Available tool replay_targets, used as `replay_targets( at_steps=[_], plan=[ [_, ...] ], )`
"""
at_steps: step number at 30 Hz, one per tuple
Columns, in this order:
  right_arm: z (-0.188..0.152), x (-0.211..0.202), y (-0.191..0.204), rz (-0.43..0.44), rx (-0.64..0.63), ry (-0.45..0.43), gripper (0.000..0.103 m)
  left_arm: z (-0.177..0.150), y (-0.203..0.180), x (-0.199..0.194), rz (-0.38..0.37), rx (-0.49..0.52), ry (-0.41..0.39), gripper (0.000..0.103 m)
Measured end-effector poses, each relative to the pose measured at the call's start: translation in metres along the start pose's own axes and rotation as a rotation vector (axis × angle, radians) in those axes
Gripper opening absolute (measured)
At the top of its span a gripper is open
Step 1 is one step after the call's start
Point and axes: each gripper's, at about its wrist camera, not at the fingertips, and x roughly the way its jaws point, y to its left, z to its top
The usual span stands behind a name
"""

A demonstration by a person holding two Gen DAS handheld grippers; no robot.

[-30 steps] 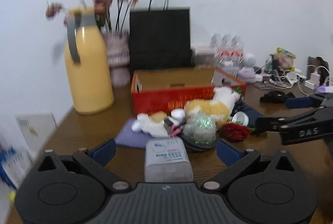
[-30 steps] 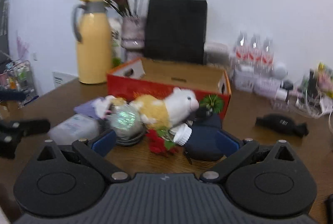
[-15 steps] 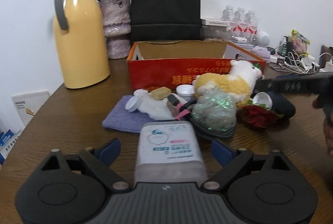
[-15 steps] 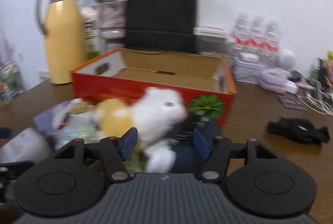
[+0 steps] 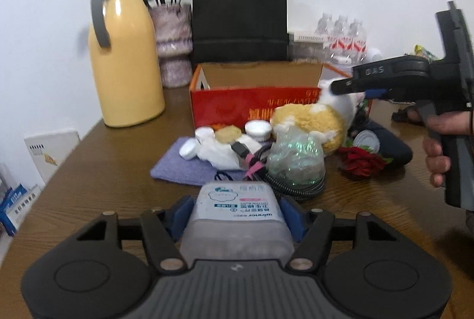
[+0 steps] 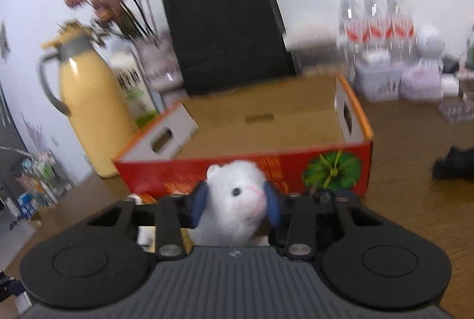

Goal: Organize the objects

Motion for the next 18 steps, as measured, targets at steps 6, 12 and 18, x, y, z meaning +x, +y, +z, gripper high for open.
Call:
replay_targets(
  at_steps=[6, 12, 18],
  plan=[
    [0.000, -0.088, 0.024, -0.029, -0.069, -0.148, 0.035, 0.001, 0.001, -0.041, 0.011, -0.029, -0.070, 0.062],
    [-0.024, -0.159, 0.038, -0.051, -0.129, -0.166, 0.035, 0.004, -0.001, -0.072, -0.001, -0.018, -0.133, 0.025],
    [-0.052, -0.170, 0.036, -0.112, -0.129, -0.135, 0.036, -0.025, -0.001, -0.051, 0.002, 0.036, -0.155, 0.072]
  ],
)
